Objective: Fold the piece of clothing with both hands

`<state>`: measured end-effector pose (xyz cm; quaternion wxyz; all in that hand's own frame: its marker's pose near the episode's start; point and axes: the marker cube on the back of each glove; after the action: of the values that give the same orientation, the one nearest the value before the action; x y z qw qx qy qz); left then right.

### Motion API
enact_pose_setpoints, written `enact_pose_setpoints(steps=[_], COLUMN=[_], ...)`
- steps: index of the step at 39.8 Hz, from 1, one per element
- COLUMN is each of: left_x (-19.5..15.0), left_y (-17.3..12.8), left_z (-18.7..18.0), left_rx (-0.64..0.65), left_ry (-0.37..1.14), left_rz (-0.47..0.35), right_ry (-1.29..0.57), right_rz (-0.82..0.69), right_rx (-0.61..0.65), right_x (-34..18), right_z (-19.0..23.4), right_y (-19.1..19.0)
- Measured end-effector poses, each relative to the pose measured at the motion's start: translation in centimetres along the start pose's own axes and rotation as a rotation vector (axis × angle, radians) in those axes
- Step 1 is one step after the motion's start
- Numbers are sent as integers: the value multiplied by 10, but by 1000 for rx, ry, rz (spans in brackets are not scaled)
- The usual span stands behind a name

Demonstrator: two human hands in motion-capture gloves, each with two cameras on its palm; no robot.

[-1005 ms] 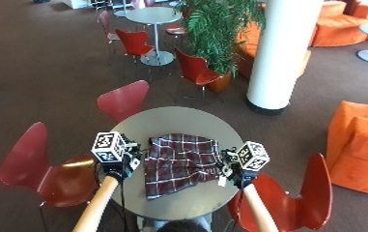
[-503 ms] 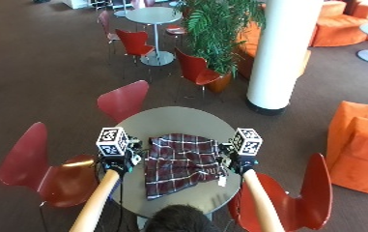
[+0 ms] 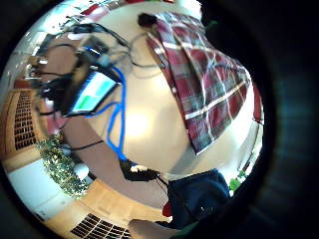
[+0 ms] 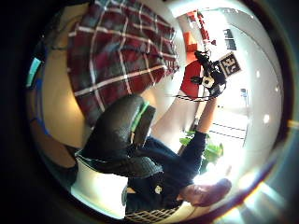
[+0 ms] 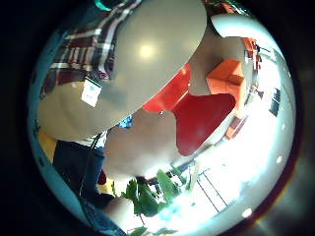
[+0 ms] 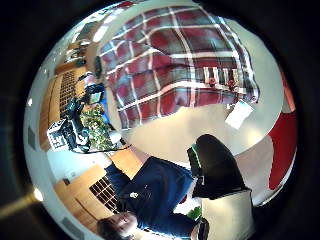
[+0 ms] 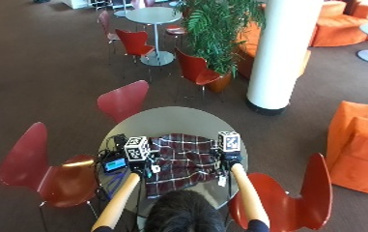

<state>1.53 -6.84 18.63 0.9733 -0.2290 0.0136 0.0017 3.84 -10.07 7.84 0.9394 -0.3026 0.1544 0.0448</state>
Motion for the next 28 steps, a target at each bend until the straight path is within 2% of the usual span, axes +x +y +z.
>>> enact_pose_setpoints(steps=[3,6,9,12,17,20,25,28], left_x=[8,16,16,14,13,15,3,2], left_y=[10,18,22,27,34,38,5,8], left_z=[23,42,59,76,88,94,123,125], left_rx=[-87,-136,-198,-247,-219,-161,-12,76], left_ry=[-10,-52,-110,-201,-301,-331,-373,-411], left_rz=[-25,-5,11,-14,-28,-7,83,102], right_ry=[29,64,58,43,26,-17,0,109], right_rz=[41,84,77,52,77,123,174,153], right_rx=[-41,-94,-164,-161,-121,-96,92,224], right_x=[3,9,11,11,14,15,22,23], right_z=[16,33,50,62,73,78,83,82], right_y=[-12,-20,-22,-25,-24,-18,-21,-20])
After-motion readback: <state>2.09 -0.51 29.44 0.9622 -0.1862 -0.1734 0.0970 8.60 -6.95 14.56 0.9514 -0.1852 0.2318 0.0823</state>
